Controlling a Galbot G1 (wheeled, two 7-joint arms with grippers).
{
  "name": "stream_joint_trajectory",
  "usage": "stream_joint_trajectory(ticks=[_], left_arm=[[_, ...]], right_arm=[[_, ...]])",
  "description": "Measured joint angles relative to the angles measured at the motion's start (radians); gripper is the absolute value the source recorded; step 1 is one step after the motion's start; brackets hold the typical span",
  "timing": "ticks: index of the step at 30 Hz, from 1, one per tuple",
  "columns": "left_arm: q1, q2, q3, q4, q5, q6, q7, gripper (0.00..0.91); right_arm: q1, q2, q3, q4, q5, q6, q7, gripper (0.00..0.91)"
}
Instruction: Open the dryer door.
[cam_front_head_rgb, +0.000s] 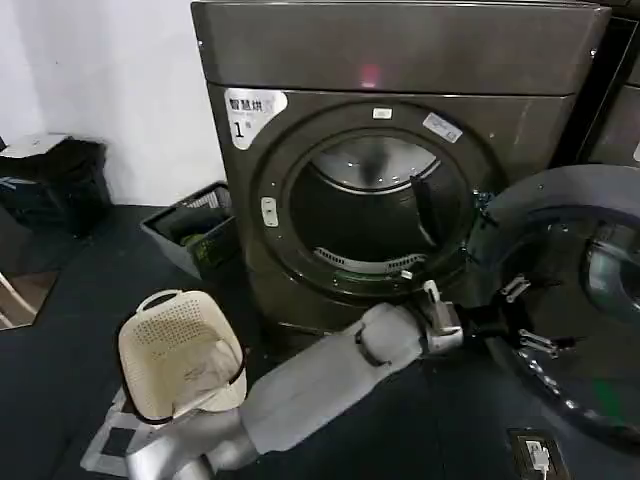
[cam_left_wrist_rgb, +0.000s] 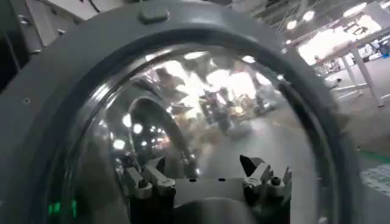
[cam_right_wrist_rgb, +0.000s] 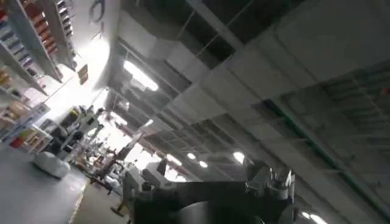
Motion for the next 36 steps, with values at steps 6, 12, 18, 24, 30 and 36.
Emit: stream_joint_trajectory(ticks=[6,12,18,24,30,36], left_arm=[[-0.001,-0.038,-0.002,0.028,0.000,0.009,0.000,0.907],[-0.006,-0.040,-0.002,0.058,0.001,0.018,0.001,0.907],[-0.001,-0.040,-0.003,0.057,-0.013,0.046,0.005,0.907],[0.022,-0.040,-0.001,0.006,-0.013,0.105,0.029,0.907],[0.062,-0.040,-0.007,-0.131,0.000,0.142,0.067,0.907],[0.150,0.135,-0.059,-0.350,-0.031,0.186,0.031,0.907]], right_arm=[[0.001,0.000,0.006,-0.051,-0.004,0.004,0.008,0.907],[-0.017,0.000,0.026,-0.095,-0.012,0.007,-0.003,0.907],[-0.054,0.000,0.061,-0.178,-0.026,0.027,-0.020,0.907],[-0.073,0.000,0.069,-0.248,-0.033,0.042,-0.029,0.907],[-0.069,0.000,0.051,-0.255,-0.028,0.037,-0.050,0.907],[-0.077,0.000,0.029,-0.267,-0.029,0.035,-0.052,0.907]])
